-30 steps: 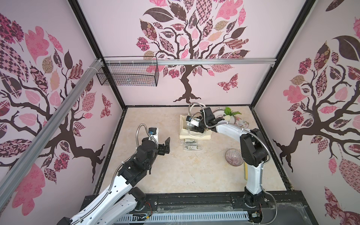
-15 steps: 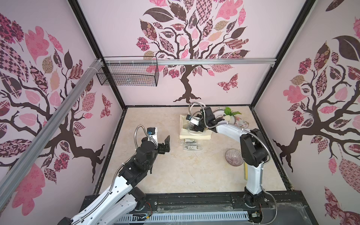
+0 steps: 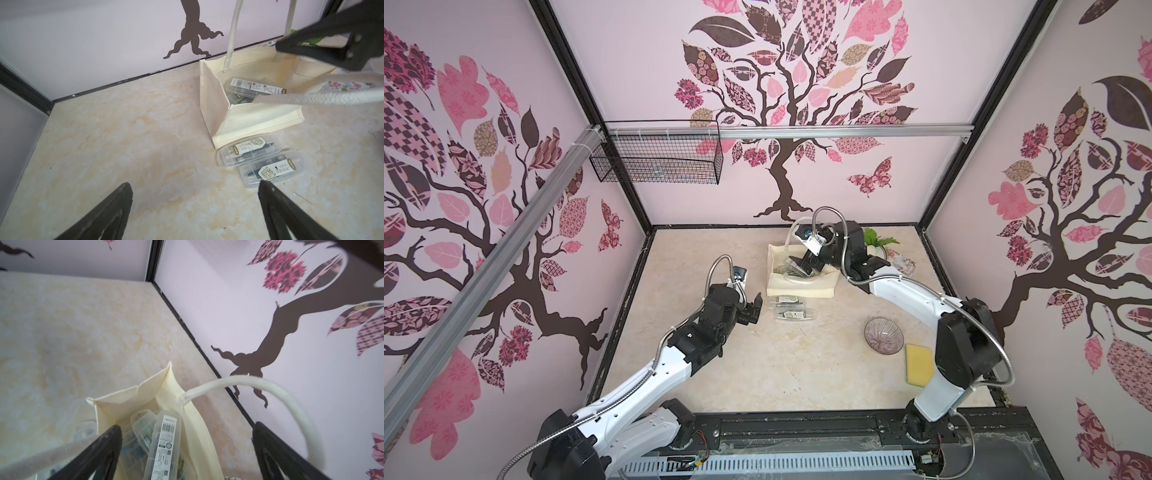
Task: Put the compass set into the canvas bag
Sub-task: Place the compass set in the canvas bag, then adjust the compass set at the center of the board.
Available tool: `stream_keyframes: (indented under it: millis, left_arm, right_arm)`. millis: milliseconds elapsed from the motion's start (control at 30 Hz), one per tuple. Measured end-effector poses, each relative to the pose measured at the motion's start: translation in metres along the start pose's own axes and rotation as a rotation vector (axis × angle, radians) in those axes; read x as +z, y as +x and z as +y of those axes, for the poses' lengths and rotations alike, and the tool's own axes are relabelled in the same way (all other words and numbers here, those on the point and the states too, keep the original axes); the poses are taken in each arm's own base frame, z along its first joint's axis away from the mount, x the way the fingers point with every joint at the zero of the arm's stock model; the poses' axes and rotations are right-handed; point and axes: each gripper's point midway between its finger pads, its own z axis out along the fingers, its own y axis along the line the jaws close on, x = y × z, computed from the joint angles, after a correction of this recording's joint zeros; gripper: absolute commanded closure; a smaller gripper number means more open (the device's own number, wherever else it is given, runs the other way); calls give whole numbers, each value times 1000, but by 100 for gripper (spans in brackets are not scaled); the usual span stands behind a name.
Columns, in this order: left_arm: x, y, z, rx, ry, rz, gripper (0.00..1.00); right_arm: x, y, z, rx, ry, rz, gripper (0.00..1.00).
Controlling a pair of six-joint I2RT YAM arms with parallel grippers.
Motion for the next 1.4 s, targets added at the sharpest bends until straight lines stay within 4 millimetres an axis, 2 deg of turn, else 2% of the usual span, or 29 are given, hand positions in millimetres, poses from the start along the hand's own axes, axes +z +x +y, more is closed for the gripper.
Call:
stream_keyframes:
  millis: [100, 200, 367, 467, 633, 733, 833, 1067, 1233, 1400]
  left_arm:
    - [11, 2, -3, 71, -4, 27, 3]
    - [23, 7, -13, 182, 28, 70, 3]
    - [36, 30, -37, 437, 165, 141, 3]
    - [38, 50, -56, 595, 298, 185, 3]
    - [43, 61, -89, 749, 506, 182, 3]
    - [49, 65, -107, 803, 606, 177, 3]
    - [58, 75, -118, 840, 675, 191, 4]
    - [79, 106, -132, 873, 754, 259, 5]
    - [98, 116, -139, 875, 761, 279, 8]
    - [116, 113, -145, 854, 747, 281, 12]
  right_arm:
    - [-25, -25, -9, 64, 59, -79, 0]
    - [-46, -32, -20, 172, 143, -105, 0]
    - [-75, -11, -55, 465, 391, -17, 0]
    - [-102, 1, -68, 571, 525, 4, 0]
    - [-162, 18, -66, 694, 666, -30, 0]
    - [-182, 22, -61, 741, 687, -59, 0]
    - [-189, 37, -50, 773, 687, -44, 0]
    - [-187, 84, -21, 824, 662, 54, 0]
    - [-184, 90, -13, 844, 633, 74, 0]
    - [-183, 92, -9, 861, 611, 70, 0]
